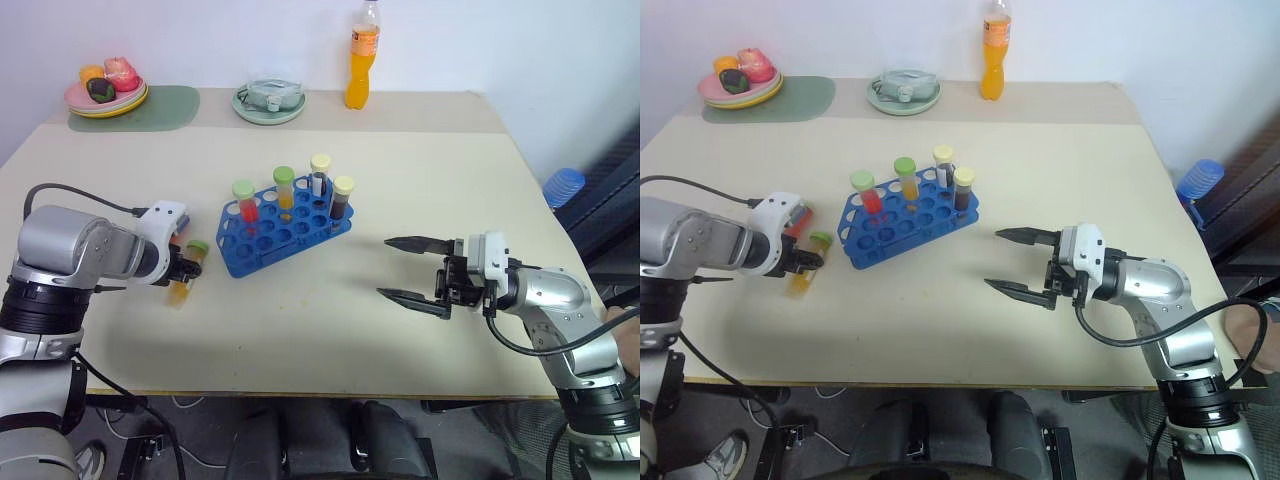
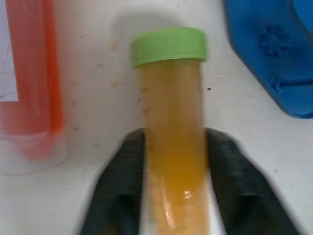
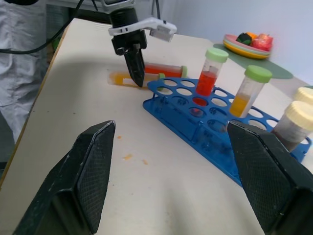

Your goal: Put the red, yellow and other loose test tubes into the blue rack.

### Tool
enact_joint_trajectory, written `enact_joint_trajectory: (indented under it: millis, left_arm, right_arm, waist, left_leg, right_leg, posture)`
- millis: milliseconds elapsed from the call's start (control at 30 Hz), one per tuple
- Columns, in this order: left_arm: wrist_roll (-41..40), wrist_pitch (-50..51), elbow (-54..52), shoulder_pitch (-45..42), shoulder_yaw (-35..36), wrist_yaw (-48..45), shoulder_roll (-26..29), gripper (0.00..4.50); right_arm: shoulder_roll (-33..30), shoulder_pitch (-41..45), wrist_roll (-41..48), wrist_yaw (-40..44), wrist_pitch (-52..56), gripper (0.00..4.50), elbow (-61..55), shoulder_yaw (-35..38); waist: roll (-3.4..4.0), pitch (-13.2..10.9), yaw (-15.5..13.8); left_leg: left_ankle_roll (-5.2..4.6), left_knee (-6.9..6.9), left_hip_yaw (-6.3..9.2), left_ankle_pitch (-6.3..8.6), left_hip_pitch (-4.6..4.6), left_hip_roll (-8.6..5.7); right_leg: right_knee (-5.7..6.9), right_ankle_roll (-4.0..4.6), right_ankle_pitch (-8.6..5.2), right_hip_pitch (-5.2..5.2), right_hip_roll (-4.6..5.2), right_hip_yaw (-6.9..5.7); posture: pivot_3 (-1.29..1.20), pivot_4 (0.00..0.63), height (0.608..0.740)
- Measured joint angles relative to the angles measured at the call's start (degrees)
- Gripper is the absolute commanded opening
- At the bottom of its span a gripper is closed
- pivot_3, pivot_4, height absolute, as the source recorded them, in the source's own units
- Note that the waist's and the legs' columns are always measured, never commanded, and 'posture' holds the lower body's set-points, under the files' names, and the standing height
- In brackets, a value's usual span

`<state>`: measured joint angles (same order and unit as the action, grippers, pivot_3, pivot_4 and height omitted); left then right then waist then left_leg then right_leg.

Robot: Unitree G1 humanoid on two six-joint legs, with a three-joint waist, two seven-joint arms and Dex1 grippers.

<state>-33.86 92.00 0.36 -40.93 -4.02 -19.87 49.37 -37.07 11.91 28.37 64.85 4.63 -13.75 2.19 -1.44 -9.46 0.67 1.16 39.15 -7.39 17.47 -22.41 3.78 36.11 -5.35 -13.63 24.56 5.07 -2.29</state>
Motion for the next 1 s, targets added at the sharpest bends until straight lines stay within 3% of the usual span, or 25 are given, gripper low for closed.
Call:
enact_joint_trajectory:
  millis: [333,467,567,667,800,1000]
  left_arm:
    - [1.11,-0.16,-2.38,2.71,2.68,-1.42,0.32,0.76]
    - [0.38,-0.84,-7.45,8.74,5.58,-4.33,4.73,0.76]
    - [0.00,-7.34,-12.93,16.63,9.49,-9.13,9.75,0.76]
    - [0.92,-21.97,-18.26,27.65,16.50,-16.04,11.38,0.76]
    - [2.50,-42.18,-21.20,35.27,23.91,-23.96,7.42,0.76]
    - [2.67,-59.58,-24.23,32.54,23.90,-24.68,-5.72,0.76]
  right_arm:
    - [0.05,0.83,-0.15,-0.22,0.00,3.72,0.22,-0.21]
    - [0.13,2.27,-0.28,0.24,-0.04,3.72,1.60,-0.83]
    - [0.33,3.14,-0.57,0.65,-0.14,3.72,2.81,-1.48]
    - [0.61,3.77,-0.59,0.85,-0.39,3.72,3.57,-1.75]
    - [0.68,4.08,-0.57,0.96,-0.49,3.72,4.06,-1.87]
    - [0.46,3.84,-0.39,-0.03,0.76,3.72,3.71,-1.23]
  waist:
    - [0.00,0.00,0.29]
    - [-0.01,-0.01,0.32]
    - [-0.01,-0.02,0.09]
    - [0.01,-0.02,-0.08]
    - [0.01,-0.02,-0.29]
    - [-0.01,0.02,-0.29]
  left_leg:
    - [0.00,0.00,0.00,0.00,0.01,0.02]
    - [0.00,-0.01,0.00,0.00,0.01,0.04]
    - [0.00,-0.01,-0.02,0.00,-0.01,0.03]
    - [-0.01,-0.01,-0.03,0.01,-0.02,0.02]
    - [-0.05,0.00,-0.05,0.03,-0.02,-0.01]
    - [-0.08,0.03,-0.05,0.05,-0.03,-0.01]
  right_leg:
    - [0.01,0.00,0.00,0.00,0.00,0.00]
    - [0.02,0.00,0.00,0.04,-0.01,0.01]
    - [-0.01,0.01,-0.01,0.04,0.03,0.02]
    - [-0.01,0.17,-0.09,0.05,0.07,0.00]
    - [-0.05,0.21,-0.11,0.02,0.12,-0.01]
    - [-0.04,0.01,0.00,-0.01,0.09,-0.01]
  posture:
    - [0.00,0.150,0.740]
    - [0.00,0.150,0.740]
    - [0.00,0.150,0.740]
    - [0.00,0.150,0.740]
    - [0.00,0.150,0.740]
    - [0.00,0.150,0.740]
